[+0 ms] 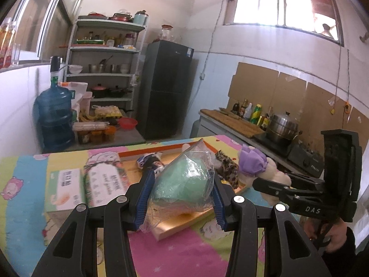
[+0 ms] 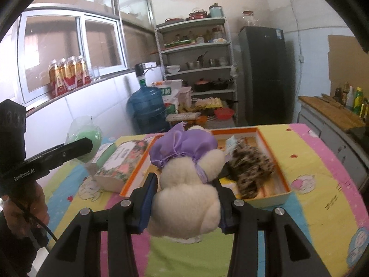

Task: Organize soft objects
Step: 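Carry the green bag and cream bear over the box lid, then lower the green bag and bear into the box lid and open both grippers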

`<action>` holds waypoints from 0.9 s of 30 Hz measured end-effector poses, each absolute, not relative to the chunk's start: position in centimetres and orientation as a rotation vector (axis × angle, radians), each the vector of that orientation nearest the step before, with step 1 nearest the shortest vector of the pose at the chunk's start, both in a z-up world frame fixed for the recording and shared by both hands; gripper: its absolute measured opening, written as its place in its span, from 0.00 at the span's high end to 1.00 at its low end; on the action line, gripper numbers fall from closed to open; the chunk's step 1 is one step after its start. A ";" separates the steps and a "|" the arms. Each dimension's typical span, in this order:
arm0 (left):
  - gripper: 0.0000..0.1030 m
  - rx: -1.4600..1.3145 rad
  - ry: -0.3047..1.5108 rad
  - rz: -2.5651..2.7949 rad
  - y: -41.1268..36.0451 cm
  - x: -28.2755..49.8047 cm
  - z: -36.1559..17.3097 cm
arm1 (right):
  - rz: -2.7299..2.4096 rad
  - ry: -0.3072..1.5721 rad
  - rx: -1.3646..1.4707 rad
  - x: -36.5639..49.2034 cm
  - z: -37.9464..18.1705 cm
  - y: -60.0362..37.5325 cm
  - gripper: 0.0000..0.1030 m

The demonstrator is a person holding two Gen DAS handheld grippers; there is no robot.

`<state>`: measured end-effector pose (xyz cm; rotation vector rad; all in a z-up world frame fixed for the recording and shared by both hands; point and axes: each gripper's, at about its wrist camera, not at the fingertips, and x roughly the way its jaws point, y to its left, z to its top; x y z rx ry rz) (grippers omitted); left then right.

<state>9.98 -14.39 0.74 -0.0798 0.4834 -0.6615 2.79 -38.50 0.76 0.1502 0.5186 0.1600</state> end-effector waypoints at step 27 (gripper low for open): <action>0.53 -0.024 0.533 -0.650 -26.0 18.3 1.7 | 0.237 0.566 0.139 13.9 2.4 -49.6 0.56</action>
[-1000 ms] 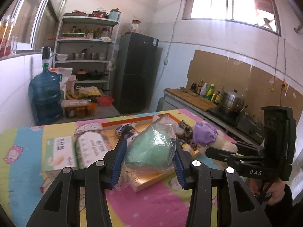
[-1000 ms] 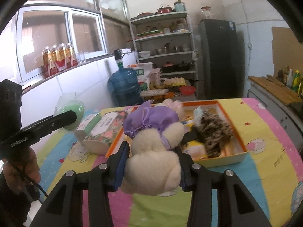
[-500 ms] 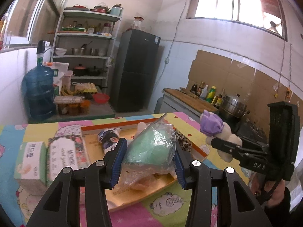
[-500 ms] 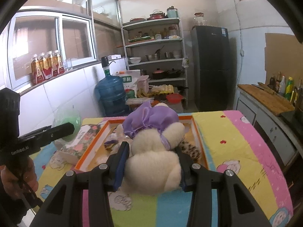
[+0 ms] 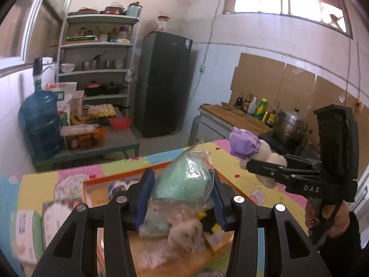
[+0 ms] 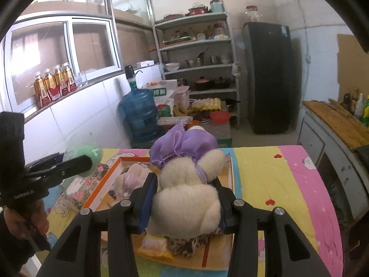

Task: Organize soft objects
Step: 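Lower the green bag and bear into the box lid and open both grippers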

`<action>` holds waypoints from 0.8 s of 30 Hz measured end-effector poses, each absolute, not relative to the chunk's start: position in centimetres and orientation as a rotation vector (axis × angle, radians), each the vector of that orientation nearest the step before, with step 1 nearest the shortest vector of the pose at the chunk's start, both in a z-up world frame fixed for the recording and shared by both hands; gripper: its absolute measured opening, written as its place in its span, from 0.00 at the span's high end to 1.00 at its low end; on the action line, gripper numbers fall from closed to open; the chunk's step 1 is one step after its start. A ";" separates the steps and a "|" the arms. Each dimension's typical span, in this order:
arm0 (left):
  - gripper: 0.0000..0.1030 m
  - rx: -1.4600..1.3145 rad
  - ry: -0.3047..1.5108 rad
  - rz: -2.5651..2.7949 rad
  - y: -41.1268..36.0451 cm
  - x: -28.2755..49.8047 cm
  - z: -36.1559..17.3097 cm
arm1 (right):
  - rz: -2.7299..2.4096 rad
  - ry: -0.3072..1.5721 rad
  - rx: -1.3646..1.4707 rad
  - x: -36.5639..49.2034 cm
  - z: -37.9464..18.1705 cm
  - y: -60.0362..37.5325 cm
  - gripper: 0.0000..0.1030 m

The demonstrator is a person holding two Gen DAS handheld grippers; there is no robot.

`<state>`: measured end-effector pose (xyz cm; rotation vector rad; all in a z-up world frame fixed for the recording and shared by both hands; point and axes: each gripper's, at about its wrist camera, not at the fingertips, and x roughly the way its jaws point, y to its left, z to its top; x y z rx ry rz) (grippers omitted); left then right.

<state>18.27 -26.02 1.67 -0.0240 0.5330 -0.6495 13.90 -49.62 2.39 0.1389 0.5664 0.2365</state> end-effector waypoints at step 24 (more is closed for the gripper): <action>0.53 0.042 0.948 -0.635 -32.6 33.1 -4.5 | 0.289 0.827 0.109 25.2 -3.5 -49.9 0.56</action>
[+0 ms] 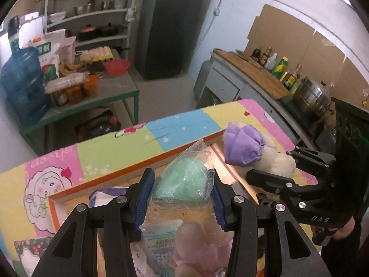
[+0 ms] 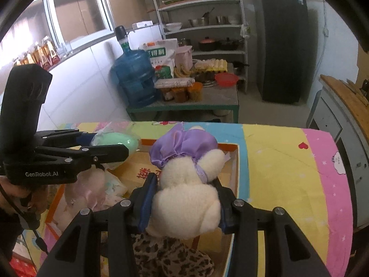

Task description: Organize soft objects

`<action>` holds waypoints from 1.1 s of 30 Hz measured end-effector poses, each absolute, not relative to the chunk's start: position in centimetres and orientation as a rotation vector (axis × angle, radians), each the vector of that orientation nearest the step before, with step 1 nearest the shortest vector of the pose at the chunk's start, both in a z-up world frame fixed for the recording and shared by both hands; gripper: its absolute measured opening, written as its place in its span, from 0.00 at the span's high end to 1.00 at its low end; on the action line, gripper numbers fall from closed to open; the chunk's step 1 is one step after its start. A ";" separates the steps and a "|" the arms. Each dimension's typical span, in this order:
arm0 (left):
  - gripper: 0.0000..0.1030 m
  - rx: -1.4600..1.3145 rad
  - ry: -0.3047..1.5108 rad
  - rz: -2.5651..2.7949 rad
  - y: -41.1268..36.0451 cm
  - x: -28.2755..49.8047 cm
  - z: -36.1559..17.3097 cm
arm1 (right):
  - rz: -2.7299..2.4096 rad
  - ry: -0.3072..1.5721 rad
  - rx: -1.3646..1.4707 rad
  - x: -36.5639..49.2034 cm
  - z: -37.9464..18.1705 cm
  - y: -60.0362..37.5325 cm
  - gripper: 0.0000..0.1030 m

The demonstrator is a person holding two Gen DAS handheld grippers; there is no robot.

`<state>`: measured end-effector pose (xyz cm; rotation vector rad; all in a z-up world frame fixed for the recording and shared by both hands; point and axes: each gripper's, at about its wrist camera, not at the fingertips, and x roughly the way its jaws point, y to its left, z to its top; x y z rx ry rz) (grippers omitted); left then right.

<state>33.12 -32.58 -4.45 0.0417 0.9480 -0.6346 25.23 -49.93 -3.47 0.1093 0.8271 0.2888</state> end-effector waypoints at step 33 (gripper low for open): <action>0.33 -0.070 1.021 -0.682 -32.3 33.4 -6.6 | 0.248 0.883 0.128 25.1 -6.0 -50.3 0.44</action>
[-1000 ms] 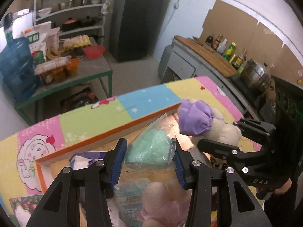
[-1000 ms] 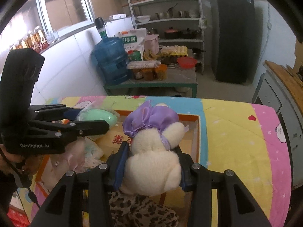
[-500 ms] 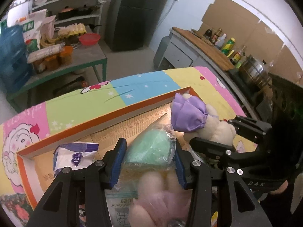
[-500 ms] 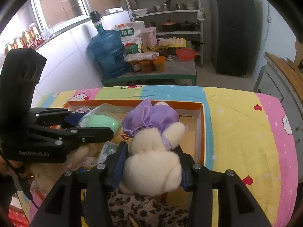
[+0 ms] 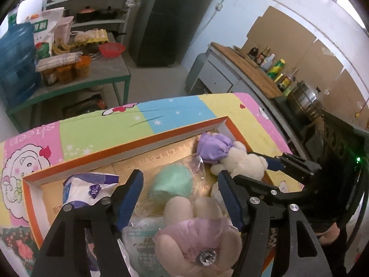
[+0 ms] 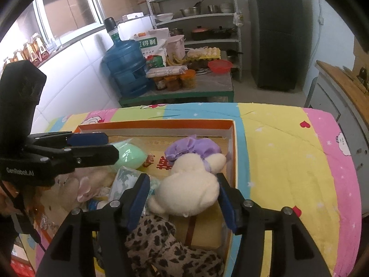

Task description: Organize soft objects

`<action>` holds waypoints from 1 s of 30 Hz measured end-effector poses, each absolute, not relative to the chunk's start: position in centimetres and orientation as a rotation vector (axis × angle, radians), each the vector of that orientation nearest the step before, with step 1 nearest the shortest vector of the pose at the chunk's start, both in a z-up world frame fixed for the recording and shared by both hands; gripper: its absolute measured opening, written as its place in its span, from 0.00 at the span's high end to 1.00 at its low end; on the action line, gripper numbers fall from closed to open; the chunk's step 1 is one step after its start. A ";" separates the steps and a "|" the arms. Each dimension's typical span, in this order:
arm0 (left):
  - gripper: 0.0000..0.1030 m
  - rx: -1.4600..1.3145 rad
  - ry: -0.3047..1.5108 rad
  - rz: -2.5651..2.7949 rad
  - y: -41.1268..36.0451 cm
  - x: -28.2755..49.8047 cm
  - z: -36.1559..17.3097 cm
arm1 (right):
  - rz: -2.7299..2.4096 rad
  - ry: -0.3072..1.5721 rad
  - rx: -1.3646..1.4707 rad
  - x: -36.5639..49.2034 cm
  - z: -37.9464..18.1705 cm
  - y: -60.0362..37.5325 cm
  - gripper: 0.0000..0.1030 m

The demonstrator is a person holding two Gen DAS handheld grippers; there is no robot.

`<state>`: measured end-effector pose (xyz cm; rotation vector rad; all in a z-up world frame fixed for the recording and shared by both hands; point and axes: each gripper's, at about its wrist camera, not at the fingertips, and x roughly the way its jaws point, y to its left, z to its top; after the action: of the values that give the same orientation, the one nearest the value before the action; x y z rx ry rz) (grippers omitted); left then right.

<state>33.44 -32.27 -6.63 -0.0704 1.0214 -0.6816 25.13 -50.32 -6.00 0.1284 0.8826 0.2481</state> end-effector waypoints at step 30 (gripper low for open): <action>0.28 -0.153 0.716 -0.616 -24.5 23.1 1.4 | 0.260 0.686 0.094 14.5 1.4 -45.1 0.44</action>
<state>23.10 -24.46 1.44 -0.1531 0.7160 -0.6162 14.53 -45.07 1.38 0.0937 0.6855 0.2599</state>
